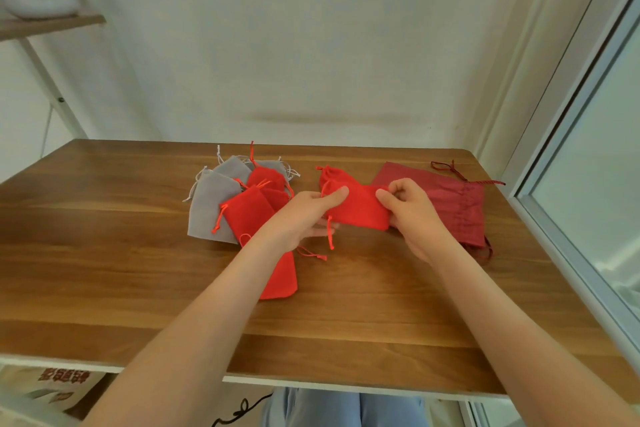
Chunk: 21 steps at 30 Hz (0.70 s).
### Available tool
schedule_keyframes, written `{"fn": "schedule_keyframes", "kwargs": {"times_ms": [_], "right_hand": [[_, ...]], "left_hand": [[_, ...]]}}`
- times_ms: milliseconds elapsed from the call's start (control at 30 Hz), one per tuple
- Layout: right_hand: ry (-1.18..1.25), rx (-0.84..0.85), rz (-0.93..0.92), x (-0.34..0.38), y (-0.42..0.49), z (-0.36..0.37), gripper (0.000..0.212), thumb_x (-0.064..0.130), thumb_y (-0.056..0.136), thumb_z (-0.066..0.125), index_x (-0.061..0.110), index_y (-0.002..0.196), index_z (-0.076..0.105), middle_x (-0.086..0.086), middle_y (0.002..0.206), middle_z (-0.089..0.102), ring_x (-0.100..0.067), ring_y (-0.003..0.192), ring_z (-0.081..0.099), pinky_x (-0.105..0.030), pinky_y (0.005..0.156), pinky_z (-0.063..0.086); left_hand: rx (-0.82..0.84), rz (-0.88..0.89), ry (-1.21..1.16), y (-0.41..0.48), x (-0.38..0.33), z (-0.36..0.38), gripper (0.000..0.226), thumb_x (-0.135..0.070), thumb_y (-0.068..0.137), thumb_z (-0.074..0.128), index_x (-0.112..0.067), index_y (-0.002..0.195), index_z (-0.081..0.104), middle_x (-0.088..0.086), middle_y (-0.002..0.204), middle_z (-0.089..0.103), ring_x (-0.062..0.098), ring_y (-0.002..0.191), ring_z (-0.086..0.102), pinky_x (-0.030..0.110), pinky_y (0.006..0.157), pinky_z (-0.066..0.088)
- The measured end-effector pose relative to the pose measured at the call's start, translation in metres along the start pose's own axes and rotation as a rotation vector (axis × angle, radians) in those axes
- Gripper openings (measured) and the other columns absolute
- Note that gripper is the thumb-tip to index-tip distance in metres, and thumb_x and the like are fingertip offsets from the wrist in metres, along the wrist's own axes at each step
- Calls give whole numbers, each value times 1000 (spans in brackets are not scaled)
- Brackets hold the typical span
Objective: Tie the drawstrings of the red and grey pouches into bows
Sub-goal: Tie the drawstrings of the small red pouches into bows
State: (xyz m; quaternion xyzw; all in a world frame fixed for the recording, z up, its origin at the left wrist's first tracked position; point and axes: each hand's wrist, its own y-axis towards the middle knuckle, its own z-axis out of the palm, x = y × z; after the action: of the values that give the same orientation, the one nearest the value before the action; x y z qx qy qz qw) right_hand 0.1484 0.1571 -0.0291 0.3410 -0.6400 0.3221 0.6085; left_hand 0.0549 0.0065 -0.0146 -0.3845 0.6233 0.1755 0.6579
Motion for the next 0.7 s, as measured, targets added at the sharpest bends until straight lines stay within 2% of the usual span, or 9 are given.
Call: {"fn": "schedule_keyframes", "kwargs": {"times_ms": [67, 100, 200, 300, 367, 433, 533, 633, 700], "right_hand": [[91, 101, -10, 0, 5, 9, 18, 24, 96, 54, 11, 85, 50, -14, 87, 51, -27, 82, 50, -42, 79, 46], [43, 128, -35, -1, 9, 12, 25, 32, 96, 52, 9, 86, 55, -16, 90, 56, -31, 85, 55, -46, 87, 46], [-320, 100, -153, -1, 26, 22, 45, 43, 101, 36, 7, 107, 63, -14, 114, 62, -30, 110, 54, -48, 101, 38], [-734, 159, -127, -6, 42, 31, 45, 45, 101, 19, 26, 117, 57, 0, 127, 55, -25, 128, 41, -44, 109, 22], [-852, 229, -91, -11, 49, 36, 46, 47, 101, 16, 34, 118, 57, -1, 136, 51, -22, 136, 33, -41, 113, 12], [-888, 221, -92, -15, 51, 39, 46, 46, 101, 19, 30, 113, 60, -2, 138, 47, -19, 137, 28, -37, 114, 6], [-994, 199, -145, -20, 52, 41, 49, 47, 101, 18, 28, 110, 62, 0, 135, 41, -17, 132, 26, -36, 112, 3], [-981, 197, -135, -20, 53, 38, 46, 49, 101, 18, 29, 93, 60, 0, 131, 40, -19, 130, 27, -36, 110, 3], [-926, 169, -141, -14, 53, 32, 42, 48, 100, 22, 31, 101, 60, 0, 136, 40, -20, 131, 26, -37, 110, 7]], "left_hand": [[-29, 57, -109, 4, 2, -2, 14, -22, 93, 60, -13, 104, 62, 3, 98, 67, 14, 85, 65, 29, 78, 57], [-66, 92, -179, 7, 2, -3, 12, -15, 94, 57, -14, 106, 61, 3, 99, 66, 13, 85, 65, 29, 76, 58], [-205, 215, -238, 16, 2, -10, 15, -13, 96, 53, -15, 110, 57, 3, 101, 63, 13, 82, 65, 31, 68, 60], [-305, 277, -101, 24, 6, -19, 14, -21, 95, 55, -17, 108, 59, 3, 92, 63, 15, 65, 65, 30, 47, 55], [-378, 331, -6, 32, 11, -24, 7, -25, 95, 56, -21, 90, 59, 2, 73, 60, 14, 48, 57, 25, 38, 43], [-458, 380, 76, 39, 18, -27, 22, -30, 94, 56, -23, 73, 53, -3, 61, 52, 12, 48, 49, 26, 45, 37], [-472, 366, 121, 46, 24, -26, 27, -36, 94, 53, -24, 69, 53, -11, 63, 51, 10, 61, 47, 30, 58, 34], [-434, 307, 36, 49, 27, -24, 28, -31, 93, 52, -23, 67, 48, -12, 51, 43, 14, 52, 38, 36, 51, 27], [-374, 278, -22, 49, 26, -24, 26, -21, 94, 50, -23, 68, 46, -13, 45, 38, 13, 49, 31, 35, 48, 21]]}}
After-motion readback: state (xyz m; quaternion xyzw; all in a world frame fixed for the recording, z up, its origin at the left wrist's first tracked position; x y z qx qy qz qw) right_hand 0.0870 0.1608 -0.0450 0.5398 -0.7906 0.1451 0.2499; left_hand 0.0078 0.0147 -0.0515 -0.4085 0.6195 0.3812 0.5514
